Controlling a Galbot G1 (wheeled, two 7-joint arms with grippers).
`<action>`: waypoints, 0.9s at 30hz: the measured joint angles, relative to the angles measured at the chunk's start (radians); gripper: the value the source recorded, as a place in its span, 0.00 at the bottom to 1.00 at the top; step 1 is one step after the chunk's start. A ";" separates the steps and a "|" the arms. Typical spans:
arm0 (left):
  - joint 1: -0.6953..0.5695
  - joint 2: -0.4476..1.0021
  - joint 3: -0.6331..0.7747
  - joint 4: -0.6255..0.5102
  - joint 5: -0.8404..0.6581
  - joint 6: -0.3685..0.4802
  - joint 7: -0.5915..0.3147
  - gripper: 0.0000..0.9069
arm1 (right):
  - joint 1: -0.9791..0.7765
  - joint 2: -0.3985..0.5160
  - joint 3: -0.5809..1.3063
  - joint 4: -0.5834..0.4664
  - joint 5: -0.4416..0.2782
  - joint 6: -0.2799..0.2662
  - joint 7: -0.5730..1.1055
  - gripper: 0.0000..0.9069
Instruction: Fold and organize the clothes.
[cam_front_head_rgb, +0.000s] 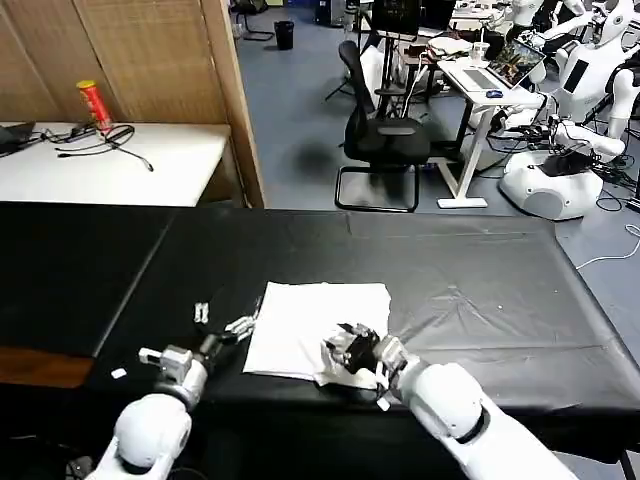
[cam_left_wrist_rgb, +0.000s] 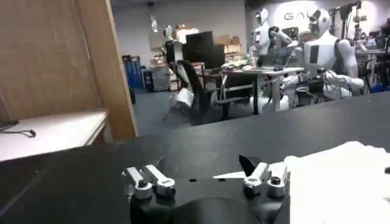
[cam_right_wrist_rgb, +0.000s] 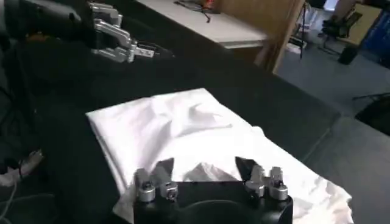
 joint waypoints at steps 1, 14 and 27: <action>0.002 0.000 -0.001 0.002 0.002 -0.002 0.000 0.97 | -0.002 -0.001 0.001 0.001 0.000 -0.001 0.000 0.05; 0.011 -0.003 -0.013 -0.009 0.004 -0.003 -0.001 0.97 | -0.129 -0.057 0.086 0.110 -0.015 -0.023 0.007 0.00; 0.003 -0.030 -0.012 0.023 0.000 -0.013 -0.001 0.97 | -0.333 -0.080 0.227 0.248 -0.040 -0.083 0.142 0.11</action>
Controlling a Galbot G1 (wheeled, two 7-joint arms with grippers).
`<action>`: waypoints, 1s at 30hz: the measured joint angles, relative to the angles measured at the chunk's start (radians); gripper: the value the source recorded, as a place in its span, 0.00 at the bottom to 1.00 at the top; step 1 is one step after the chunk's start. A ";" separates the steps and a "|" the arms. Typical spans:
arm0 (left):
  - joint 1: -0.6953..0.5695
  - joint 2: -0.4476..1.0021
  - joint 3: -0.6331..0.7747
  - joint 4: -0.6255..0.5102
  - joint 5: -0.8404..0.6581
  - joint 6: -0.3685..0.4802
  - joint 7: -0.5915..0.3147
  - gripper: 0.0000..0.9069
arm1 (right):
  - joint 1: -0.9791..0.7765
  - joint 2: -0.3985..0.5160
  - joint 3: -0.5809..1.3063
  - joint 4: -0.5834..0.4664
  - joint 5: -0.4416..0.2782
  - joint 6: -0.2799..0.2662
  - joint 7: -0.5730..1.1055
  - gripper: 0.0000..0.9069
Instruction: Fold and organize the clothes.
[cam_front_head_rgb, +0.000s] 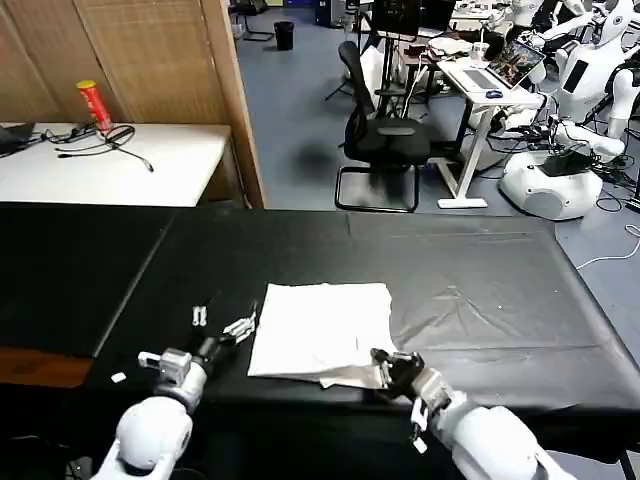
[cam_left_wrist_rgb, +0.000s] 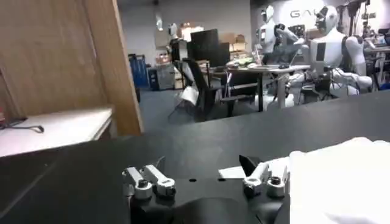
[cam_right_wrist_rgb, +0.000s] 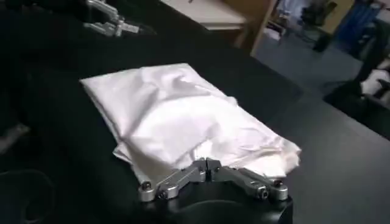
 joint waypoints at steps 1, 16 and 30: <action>0.000 -0.003 0.000 0.003 -0.001 -0.004 0.000 0.97 | -0.018 0.006 0.012 0.008 0.000 -0.010 0.006 0.18; 0.031 -0.071 -0.016 0.012 -0.126 -0.004 -0.010 0.97 | -0.259 0.090 0.180 0.142 0.160 -0.046 0.132 0.97; 0.077 -0.204 0.016 0.024 -0.237 0.012 -0.016 0.97 | -0.180 0.124 0.402 0.132 0.433 0.002 0.141 0.97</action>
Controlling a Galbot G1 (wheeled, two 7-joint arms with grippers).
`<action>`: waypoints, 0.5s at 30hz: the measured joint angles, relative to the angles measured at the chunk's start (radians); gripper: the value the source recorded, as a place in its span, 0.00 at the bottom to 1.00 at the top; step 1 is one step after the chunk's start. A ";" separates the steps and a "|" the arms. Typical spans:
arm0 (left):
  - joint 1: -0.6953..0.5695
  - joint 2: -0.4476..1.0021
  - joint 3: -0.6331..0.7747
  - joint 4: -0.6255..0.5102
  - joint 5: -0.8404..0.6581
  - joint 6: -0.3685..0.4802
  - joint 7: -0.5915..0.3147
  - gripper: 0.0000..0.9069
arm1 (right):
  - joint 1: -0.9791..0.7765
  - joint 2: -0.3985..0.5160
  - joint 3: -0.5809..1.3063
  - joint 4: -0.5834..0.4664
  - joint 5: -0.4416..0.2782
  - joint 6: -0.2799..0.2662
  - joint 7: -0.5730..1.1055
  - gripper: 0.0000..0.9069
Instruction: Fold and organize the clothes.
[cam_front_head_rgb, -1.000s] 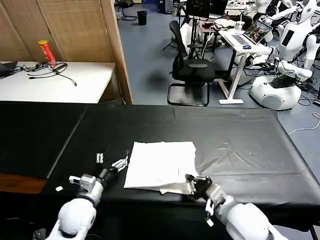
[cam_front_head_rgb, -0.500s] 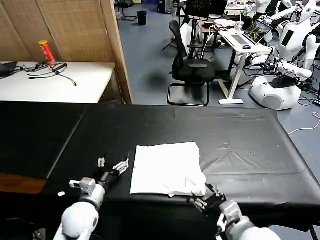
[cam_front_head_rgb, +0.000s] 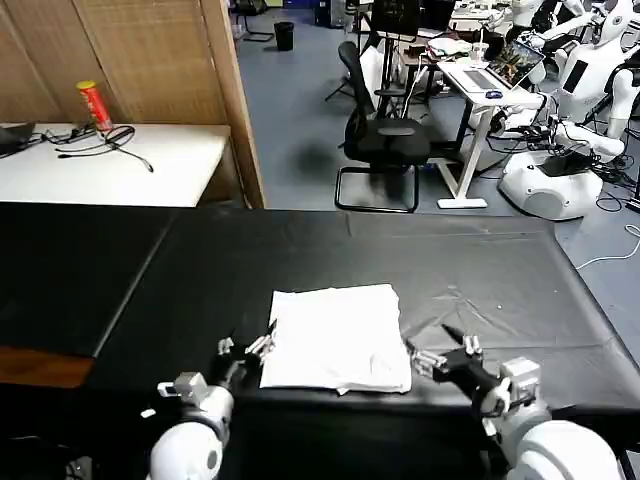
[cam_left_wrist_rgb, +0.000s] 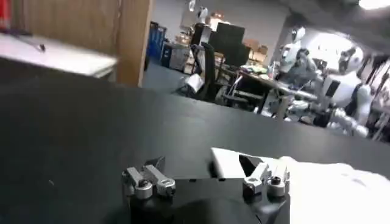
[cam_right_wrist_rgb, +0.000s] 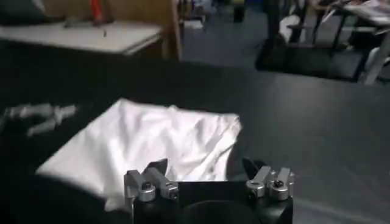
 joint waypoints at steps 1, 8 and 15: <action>0.002 -0.006 0.004 0.001 -0.002 0.001 0.001 0.97 | 0.009 0.000 0.003 -0.002 0.002 0.000 0.000 0.97; 0.018 -0.033 0.024 0.009 -0.012 0.001 0.007 0.97 | 0.054 -0.001 0.013 -0.011 0.009 0.002 -0.001 0.97; 0.019 -0.057 0.023 0.022 -0.075 -0.002 0.006 0.00 | 0.080 -0.003 0.014 -0.012 0.007 0.010 -0.008 0.97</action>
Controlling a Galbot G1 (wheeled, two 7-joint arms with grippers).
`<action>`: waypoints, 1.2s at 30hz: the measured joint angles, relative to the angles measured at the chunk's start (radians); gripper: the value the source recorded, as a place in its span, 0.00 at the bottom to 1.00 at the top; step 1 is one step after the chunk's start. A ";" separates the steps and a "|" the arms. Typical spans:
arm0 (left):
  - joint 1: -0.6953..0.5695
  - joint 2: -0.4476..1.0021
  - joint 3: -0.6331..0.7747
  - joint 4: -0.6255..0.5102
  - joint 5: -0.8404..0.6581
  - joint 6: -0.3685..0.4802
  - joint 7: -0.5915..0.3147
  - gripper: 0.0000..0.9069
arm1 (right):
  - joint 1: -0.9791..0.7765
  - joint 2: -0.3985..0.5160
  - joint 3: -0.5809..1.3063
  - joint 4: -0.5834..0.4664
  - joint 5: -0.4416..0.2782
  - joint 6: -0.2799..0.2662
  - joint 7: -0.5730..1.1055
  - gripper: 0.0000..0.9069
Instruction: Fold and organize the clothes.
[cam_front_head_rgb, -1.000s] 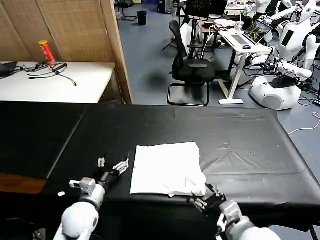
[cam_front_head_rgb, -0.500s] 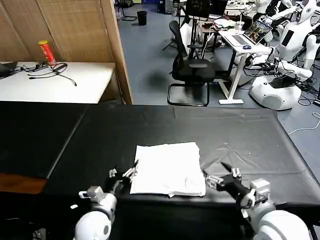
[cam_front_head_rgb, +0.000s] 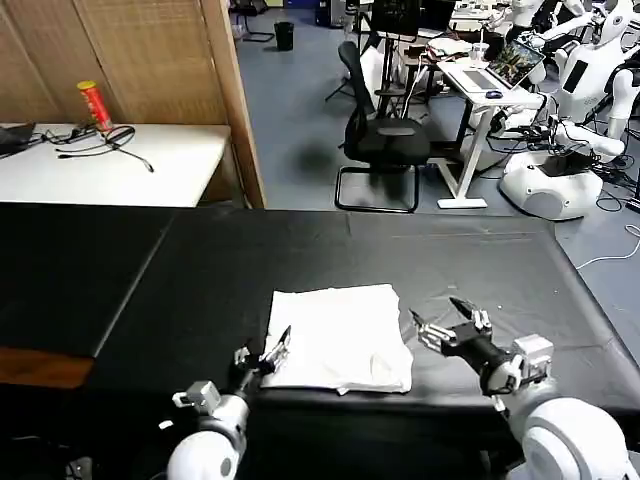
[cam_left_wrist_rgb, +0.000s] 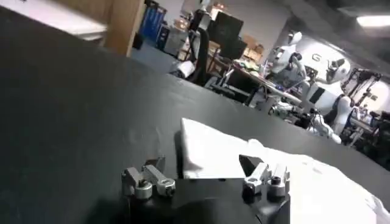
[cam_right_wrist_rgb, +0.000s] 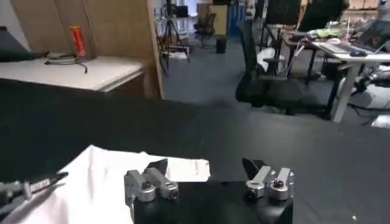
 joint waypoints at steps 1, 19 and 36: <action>0.001 -0.004 -0.001 0.000 -0.012 0.002 -0.001 0.00 | 0.003 0.001 0.000 -0.001 -0.005 0.004 -0.001 0.97; -0.061 0.069 -0.049 -0.050 0.184 0.106 -0.002 0.00 | 0.025 0.015 -0.005 -0.041 -0.104 0.043 -0.029 0.97; -0.001 0.683 -0.368 -0.177 0.231 0.254 0.012 0.00 | 0.051 0.079 -0.050 -0.151 -0.217 0.080 -0.043 0.97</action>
